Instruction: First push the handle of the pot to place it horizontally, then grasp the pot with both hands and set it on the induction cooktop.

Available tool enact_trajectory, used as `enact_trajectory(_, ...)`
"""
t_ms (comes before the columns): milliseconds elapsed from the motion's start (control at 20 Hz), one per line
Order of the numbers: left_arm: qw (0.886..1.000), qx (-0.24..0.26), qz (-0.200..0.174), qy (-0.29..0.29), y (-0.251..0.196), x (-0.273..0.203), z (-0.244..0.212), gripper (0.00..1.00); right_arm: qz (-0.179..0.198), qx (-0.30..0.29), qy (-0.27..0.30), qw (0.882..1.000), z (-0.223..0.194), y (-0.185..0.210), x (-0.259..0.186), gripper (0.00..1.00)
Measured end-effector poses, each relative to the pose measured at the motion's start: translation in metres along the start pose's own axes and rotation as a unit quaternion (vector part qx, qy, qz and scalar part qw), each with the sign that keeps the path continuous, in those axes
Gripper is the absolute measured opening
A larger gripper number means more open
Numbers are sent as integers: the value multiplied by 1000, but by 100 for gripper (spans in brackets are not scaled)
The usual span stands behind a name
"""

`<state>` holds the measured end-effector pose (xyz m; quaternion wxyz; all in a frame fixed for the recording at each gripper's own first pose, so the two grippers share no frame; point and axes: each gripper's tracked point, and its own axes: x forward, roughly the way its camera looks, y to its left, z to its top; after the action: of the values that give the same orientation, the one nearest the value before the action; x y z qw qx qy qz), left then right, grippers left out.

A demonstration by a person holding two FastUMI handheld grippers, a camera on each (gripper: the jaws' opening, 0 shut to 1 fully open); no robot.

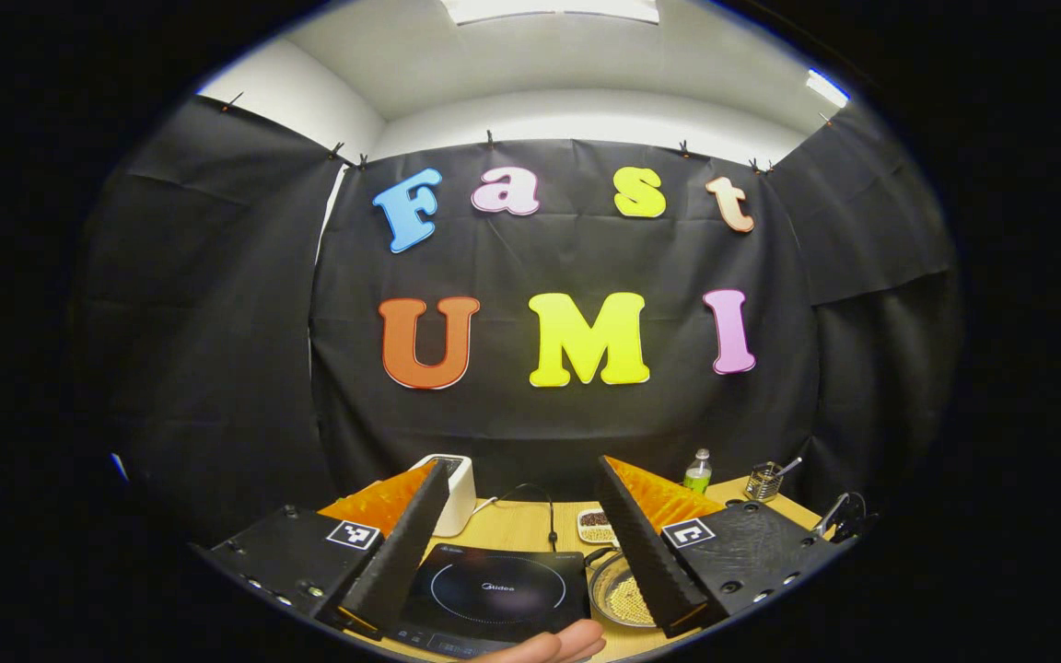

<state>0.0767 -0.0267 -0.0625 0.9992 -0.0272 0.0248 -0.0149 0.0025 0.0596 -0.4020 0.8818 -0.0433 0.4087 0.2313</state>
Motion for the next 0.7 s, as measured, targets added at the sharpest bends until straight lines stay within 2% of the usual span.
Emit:
enact_trajectory(100,1000,-7,2,0,0,4,-3,95,-6,-4,2,1000,0,-8,0,1)
enact_trajectory(350,1000,-1,-1,19,-3,13,-18,95,-31,3,-2,1000,7,-36,4,4)
enact_trajectory(400,1000,-4,2,22,-2,15,-21,95,-36,1,-2,999,8,-41,6,1)
enact_trajectory(650,999,-30,-7,30,-3,18,-30,95,-47,-5,-3,999,14,-60,10,7)
enact_trajectory(700,999,-29,-8,33,-2,19,-32,95,-51,-7,-3,999,15,-64,10,0)
